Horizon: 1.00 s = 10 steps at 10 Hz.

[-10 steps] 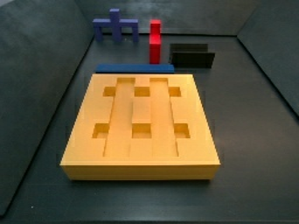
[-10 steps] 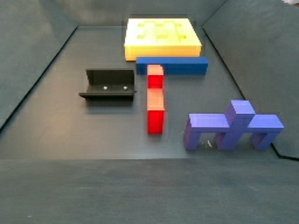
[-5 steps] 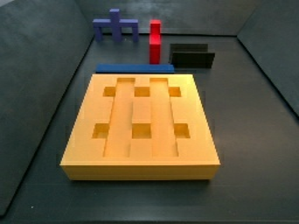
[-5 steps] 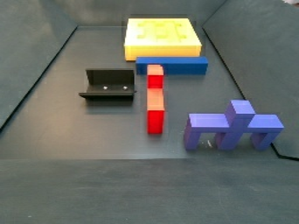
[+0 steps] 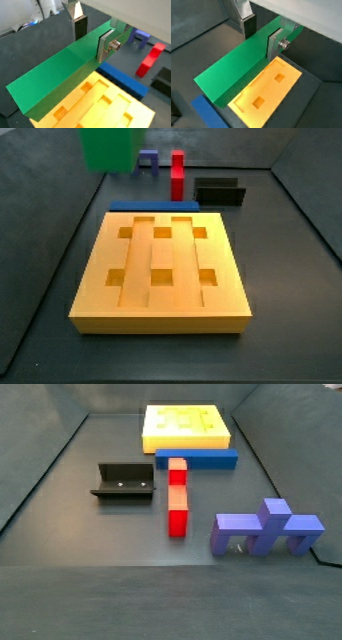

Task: Pick up the green object. Move up. Move to above the board. Insert the green object.
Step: Insert the green object.

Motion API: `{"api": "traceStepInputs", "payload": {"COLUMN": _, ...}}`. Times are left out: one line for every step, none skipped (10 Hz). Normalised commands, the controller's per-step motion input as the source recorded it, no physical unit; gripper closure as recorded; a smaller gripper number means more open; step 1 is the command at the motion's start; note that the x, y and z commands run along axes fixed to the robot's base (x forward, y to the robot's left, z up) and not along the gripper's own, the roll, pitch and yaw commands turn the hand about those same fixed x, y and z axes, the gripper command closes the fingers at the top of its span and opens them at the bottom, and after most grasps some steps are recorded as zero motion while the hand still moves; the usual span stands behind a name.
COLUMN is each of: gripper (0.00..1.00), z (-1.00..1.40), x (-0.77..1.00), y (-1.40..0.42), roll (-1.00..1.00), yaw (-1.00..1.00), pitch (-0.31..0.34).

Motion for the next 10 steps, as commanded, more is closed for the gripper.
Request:
{"api": "traceStepInputs", "payload": {"gripper": 1.00, "z": -1.00, "x": 0.01, "y": -0.26, "roll": 0.00, "yaw": 0.19, "pitch": 0.000}}
{"api": "traceStepInputs", "payload": {"gripper": 1.00, "z": -1.00, "x": 0.13, "y": -0.22, "roll": -0.03, "yaw": 0.27, "pitch": 0.000}}
{"api": "traceStepInputs", "payload": {"gripper": 1.00, "z": -1.00, "x": 0.19, "y": -0.03, "roll": -0.04, "yaw": 0.14, "pitch": 0.000}}
{"api": "traceStepInputs", "payload": {"gripper": 1.00, "z": -1.00, "x": 0.12, "y": 0.00, "roll": 0.00, "yaw": 0.00, "pitch": -0.017}}
{"api": "traceStepInputs", "payload": {"gripper": 1.00, "z": -1.00, "x": 0.00, "y": 0.03, "roll": 0.05, "yaw": 0.00, "pitch": -0.053}}
{"api": "traceStepInputs", "payload": {"gripper": 1.00, "z": -1.00, "x": -0.01, "y": 0.00, "roll": 0.13, "yaw": 0.00, "pitch": -0.043}}
{"api": "traceStepInputs", "payload": {"gripper": 1.00, "z": -1.00, "x": -0.11, "y": 0.00, "roll": 0.13, "yaw": 0.00, "pitch": -0.074}}
{"api": "traceStepInputs", "payload": {"gripper": 1.00, "z": -0.95, "x": -0.20, "y": 0.00, "roll": 0.11, "yaw": 0.00, "pitch": -0.137}}
{"api": "traceStepInputs", "payload": {"gripper": 1.00, "z": -0.74, "x": -0.19, "y": 0.00, "roll": 0.07, "yaw": 0.00, "pitch": -0.190}}
{"api": "traceStepInputs", "payload": {"gripper": 1.00, "z": -0.75, "x": -0.12, "y": 0.00, "roll": 0.15, "yaw": 0.00, "pitch": -0.171}}
